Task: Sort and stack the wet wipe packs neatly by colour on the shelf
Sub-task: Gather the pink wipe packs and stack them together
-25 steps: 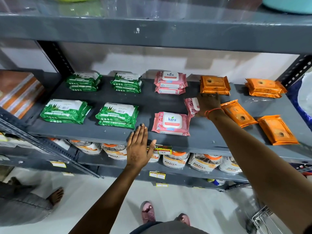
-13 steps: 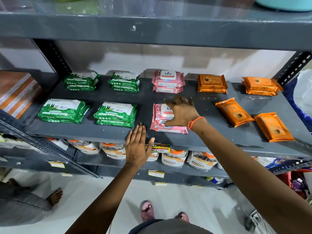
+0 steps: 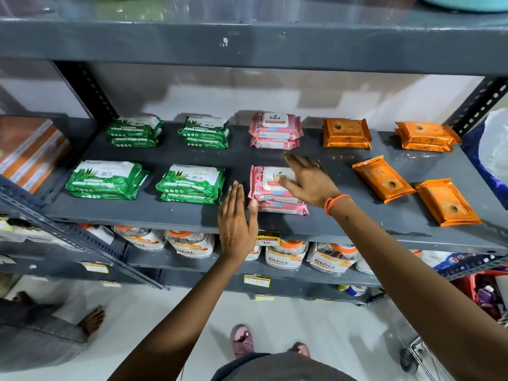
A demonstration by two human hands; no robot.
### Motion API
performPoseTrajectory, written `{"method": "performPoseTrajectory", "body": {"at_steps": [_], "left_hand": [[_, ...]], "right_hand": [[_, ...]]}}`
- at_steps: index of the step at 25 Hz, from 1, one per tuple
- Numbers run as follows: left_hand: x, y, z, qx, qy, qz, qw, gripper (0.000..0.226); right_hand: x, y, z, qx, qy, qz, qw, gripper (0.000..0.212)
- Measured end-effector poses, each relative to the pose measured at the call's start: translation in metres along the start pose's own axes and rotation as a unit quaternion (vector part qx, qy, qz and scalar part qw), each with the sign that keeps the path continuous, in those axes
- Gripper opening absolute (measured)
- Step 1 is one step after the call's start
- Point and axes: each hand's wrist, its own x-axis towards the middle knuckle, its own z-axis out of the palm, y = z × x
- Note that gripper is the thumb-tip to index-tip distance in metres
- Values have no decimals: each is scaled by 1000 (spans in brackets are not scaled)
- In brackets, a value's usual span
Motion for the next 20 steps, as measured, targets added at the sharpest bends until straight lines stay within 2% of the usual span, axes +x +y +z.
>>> {"method": "performPoseTrajectory", "body": {"at_steps": [2,5,9,12,14,15,16,18,19,20], "left_hand": [[14,15,0,10,13,46,999,57],[28,24,6,95,-30,118,988,49],[26,13,12,143,-60,126,980,48],[29,14,10,103,-38,140,984,49],[38,12,10,16,-29,77,996,50],[43,11,9,-58,-42,6,997,49],[45,11,9,-143,-62,-80,985,49],[44,13,14,-263,-106,-229,931,48],[42,14,17,-283,-109,-257,918,47],[42,16,19,-292,-101,-268,913,46]], "right_hand": [[-8,1,7,0,-2,-19,1000,60],[-15,0,18,14,-10,-21,1000,52],[-16,3,27,34,-3,-19,999,52],[-18,5,29,77,20,-21,997,54],[-20,7,33,150,61,33,986,57],[-22,5,36,213,80,97,969,59],[-24,3,39,299,91,172,934,60],[-28,-7,49,493,99,275,819,58],[-29,-13,53,548,108,295,775,57],[-28,-16,56,570,120,302,755,55]]}}
